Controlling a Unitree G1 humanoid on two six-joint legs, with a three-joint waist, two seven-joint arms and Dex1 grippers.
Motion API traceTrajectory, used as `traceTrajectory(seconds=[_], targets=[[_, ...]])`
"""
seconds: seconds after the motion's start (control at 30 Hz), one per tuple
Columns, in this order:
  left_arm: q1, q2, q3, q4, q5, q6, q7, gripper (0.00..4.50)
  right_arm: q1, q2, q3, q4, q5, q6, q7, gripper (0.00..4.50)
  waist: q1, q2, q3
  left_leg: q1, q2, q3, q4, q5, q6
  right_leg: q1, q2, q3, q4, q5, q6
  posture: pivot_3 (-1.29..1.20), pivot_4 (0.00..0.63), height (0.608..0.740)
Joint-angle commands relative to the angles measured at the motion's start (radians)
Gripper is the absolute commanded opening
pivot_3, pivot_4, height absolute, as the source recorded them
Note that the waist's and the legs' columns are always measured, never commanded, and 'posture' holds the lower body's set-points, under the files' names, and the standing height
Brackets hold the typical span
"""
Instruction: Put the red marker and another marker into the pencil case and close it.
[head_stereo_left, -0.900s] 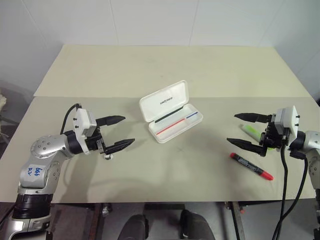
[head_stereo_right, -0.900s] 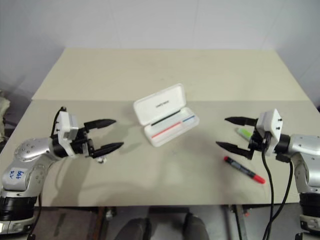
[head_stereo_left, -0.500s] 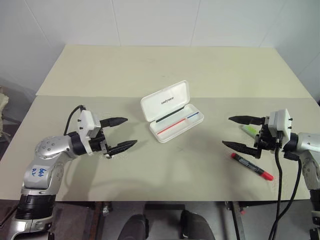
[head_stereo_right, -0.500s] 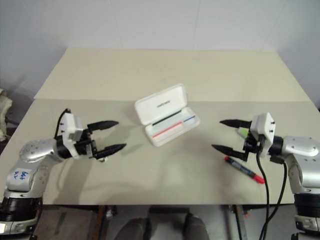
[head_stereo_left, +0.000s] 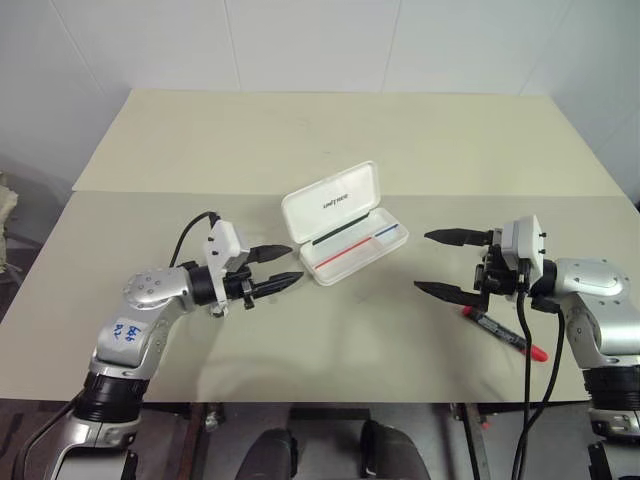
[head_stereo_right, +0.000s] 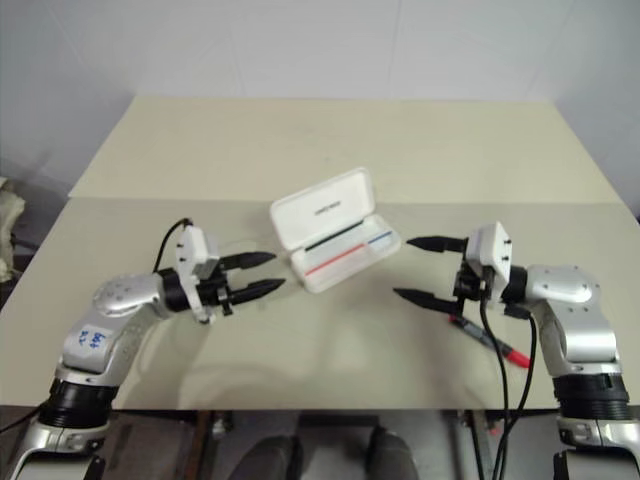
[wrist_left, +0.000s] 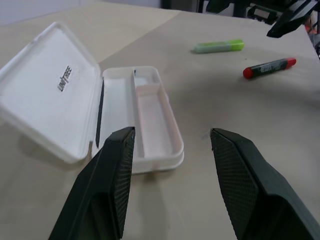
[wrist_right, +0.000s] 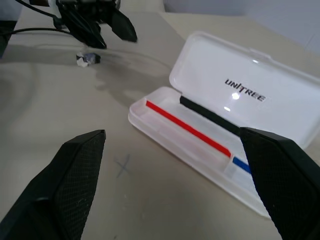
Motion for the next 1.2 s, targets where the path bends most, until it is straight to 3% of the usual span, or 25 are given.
traceTrajectory(seconds=[0.03,0.27,0.53,1.2], targets=[[-0.064,-0.042,-0.061,0.035,0.059,0.007,0.033,2.51,-0.011,0.004,-0.011,-0.050,0.009,-0.016,-0.010,4.50,0.002,0.000,0.000,0.000,0.000,0.000,0.000,0.000,0.000,0.000,0.000,0.000,0.000,0.000,0.000,0.00,0.150,0.740],[-0.174,-0.138,-0.146,0.134,0.136,0.045,0.079,2.51,0.012,0.017,-0.013,-0.097,0.021,-0.003,-0.024,4.50,0.000,-0.001,0.000,0.000,0.000,0.000,0.001,0.000,0.000,0.000,0.000,0.000,0.000,0.000,0.000,0.00,0.150,0.740],[-0.203,-0.172,-0.223,0.165,0.189,0.087,0.059,2.51,0.016,0.012,-0.011,-0.141,0.030,0.020,-0.024,4.50,0.001,-0.001,0.000,0.000,0.000,0.000,0.001,0.000,0.000,0.000,0.000,0.000,0.000,0.000,0.000,0.00,0.150,0.740],[-0.299,-0.145,-0.336,0.255,0.318,0.230,0.028,2.51,0.070,-0.049,-0.066,-0.228,0.064,0.065,-0.043,4.50,0.001,-0.001,-0.001,0.000,0.000,0.001,0.002,0.000,0.000,0.000,0.000,0.000,0.001,0.000,0.000,0.00,0.150,0.740]])
